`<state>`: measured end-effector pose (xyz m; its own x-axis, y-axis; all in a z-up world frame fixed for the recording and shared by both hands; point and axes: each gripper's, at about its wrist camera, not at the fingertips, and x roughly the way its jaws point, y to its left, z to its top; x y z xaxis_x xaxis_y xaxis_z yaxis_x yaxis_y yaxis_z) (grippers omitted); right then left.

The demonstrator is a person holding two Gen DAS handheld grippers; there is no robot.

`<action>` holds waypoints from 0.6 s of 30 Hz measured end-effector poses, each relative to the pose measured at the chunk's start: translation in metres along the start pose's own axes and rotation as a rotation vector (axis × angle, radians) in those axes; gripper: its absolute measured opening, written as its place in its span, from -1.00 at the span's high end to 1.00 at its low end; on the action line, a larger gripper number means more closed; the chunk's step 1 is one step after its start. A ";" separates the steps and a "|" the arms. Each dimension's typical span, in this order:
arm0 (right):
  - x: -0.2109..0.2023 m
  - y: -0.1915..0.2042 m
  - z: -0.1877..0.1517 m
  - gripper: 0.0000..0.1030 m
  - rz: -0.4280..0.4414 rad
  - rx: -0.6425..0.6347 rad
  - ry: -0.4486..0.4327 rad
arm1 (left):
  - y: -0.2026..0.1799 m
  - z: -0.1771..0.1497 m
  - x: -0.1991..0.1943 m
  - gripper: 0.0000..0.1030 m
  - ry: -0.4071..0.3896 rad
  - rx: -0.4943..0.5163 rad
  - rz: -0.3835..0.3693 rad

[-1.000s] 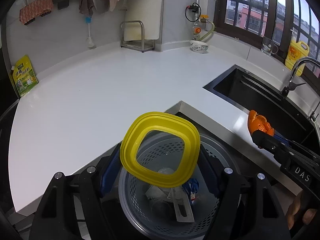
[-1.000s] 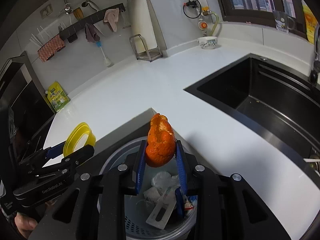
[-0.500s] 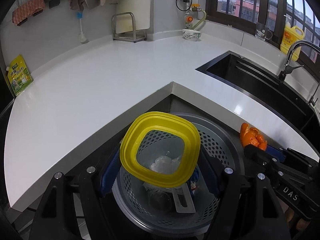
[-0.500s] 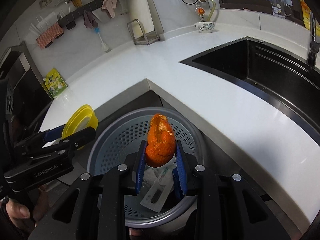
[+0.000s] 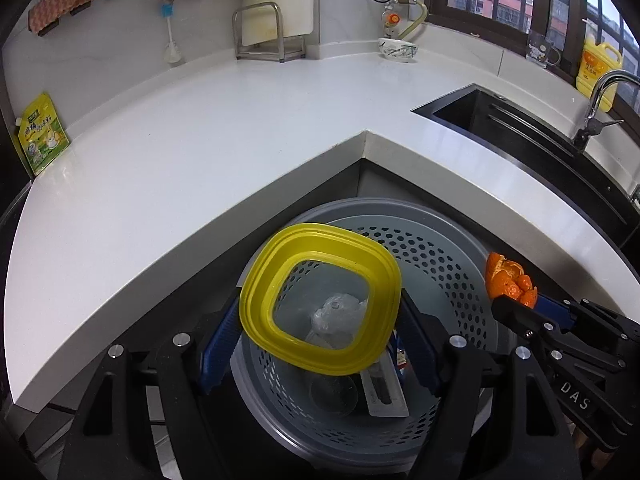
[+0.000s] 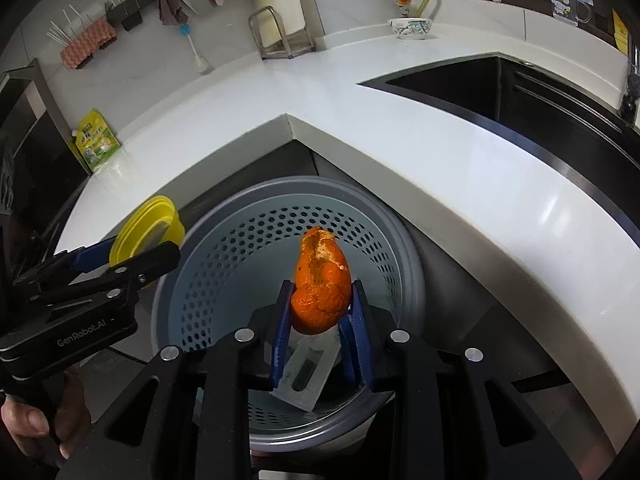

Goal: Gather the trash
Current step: 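Open both tools to drop the orange peel and yellow container into the bin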

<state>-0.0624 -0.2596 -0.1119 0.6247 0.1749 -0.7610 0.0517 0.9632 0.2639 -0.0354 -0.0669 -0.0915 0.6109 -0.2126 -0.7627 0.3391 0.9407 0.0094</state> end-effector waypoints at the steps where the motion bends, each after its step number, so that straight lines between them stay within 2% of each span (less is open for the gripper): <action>1: 0.002 0.001 -0.001 0.46 -0.018 -0.004 0.004 | 0.000 0.000 0.001 -0.39 0.003 -0.001 0.003; 8: 0.009 0.006 -0.004 0.46 -0.066 -0.042 0.015 | 0.002 -0.003 0.008 -0.40 0.025 -0.007 0.018; 18: 0.021 0.010 -0.003 0.46 -0.069 -0.058 0.039 | 0.004 -0.005 0.016 -0.42 0.047 -0.007 0.040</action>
<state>-0.0512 -0.2457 -0.1271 0.5906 0.1141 -0.7988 0.0481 0.9832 0.1760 -0.0274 -0.0655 -0.1068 0.5896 -0.1626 -0.7912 0.3103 0.9499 0.0360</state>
